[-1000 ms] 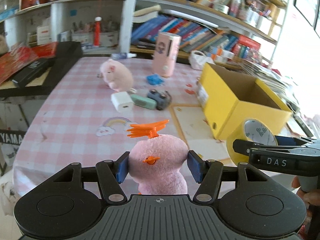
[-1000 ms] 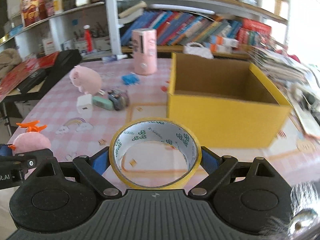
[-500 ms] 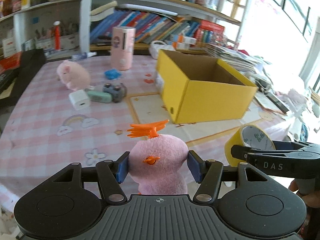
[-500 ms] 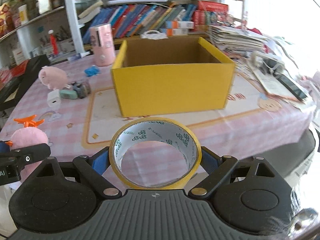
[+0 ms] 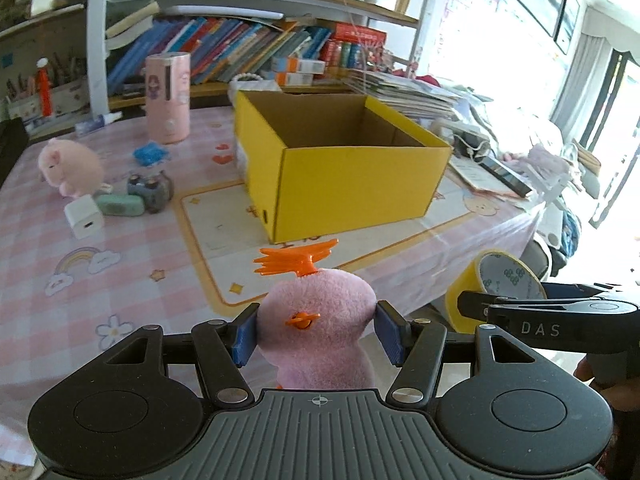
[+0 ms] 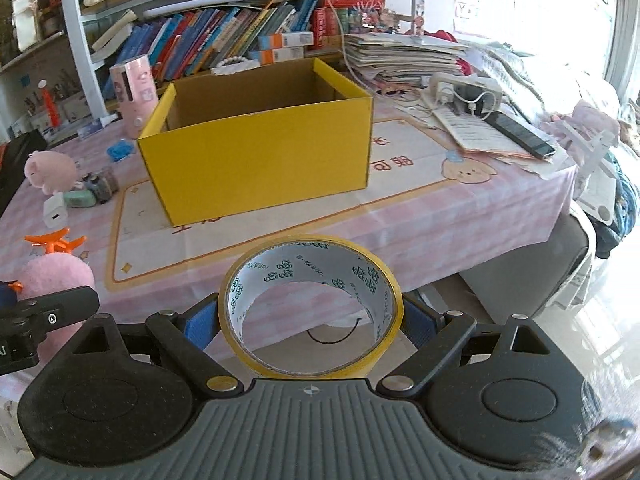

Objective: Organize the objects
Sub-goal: 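Lift the chick and tape roll and carry both toward the yellow box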

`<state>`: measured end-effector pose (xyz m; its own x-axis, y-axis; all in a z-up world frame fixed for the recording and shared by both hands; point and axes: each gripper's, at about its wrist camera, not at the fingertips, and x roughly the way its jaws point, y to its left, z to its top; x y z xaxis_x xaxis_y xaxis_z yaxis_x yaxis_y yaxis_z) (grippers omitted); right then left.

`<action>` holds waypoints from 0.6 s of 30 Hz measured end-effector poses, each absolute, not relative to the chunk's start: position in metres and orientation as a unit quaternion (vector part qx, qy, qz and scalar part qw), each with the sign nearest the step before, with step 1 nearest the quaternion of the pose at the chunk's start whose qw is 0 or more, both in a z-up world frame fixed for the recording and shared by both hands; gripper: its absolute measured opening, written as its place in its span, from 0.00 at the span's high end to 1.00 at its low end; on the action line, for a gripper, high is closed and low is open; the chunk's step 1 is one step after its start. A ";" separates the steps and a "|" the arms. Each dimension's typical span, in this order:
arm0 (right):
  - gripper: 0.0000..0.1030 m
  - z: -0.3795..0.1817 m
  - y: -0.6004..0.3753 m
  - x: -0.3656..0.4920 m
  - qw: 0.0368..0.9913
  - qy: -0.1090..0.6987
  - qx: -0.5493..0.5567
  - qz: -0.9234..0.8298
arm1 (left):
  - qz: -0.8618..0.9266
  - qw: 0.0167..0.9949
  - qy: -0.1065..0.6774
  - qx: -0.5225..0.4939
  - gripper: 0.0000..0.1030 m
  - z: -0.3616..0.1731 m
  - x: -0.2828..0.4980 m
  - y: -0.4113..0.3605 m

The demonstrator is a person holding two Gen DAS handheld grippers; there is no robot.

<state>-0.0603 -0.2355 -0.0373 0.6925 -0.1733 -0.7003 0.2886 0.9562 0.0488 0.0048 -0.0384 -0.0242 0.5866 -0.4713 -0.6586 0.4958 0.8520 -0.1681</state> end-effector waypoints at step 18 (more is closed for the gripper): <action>0.12 -0.033 -0.256 -0.044 0.916 0.368 0.080 -0.139 | -0.285 0.892 0.348 0.029 0.42 -0.018 0.020 -0.064</action>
